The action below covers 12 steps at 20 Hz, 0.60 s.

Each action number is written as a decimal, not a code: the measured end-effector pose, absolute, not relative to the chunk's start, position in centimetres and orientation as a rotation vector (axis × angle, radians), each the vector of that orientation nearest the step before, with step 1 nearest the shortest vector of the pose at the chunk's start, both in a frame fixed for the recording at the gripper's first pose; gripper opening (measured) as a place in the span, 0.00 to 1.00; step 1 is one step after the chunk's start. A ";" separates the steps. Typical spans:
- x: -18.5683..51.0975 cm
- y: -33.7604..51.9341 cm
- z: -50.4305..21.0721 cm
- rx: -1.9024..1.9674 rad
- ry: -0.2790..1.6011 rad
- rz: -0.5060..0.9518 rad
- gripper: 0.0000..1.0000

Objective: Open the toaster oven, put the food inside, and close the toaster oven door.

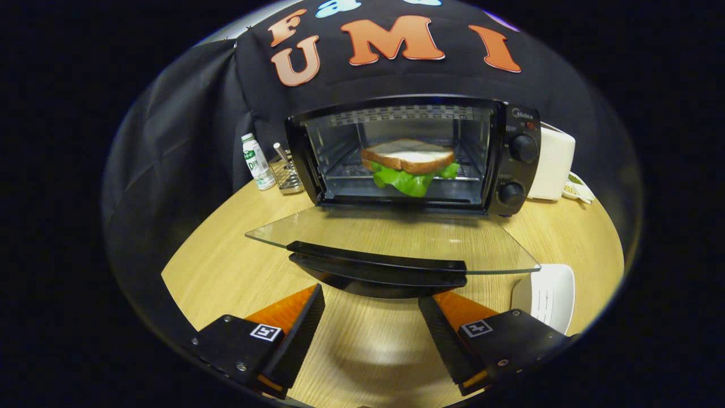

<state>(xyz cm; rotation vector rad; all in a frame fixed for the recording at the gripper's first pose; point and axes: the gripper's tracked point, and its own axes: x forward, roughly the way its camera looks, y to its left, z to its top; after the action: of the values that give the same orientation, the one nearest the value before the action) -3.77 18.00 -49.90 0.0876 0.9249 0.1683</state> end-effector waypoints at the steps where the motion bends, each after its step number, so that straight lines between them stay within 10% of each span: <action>1: -2.9 17.7 -49.7 0.071 0.911 0.154 0.99; 12: 6.5 15.7 -44.0 0.048 0.695 0.021 0.99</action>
<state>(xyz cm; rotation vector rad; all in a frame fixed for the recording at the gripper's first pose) 6.45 15.69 -44.04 0.0475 0.6952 0.0210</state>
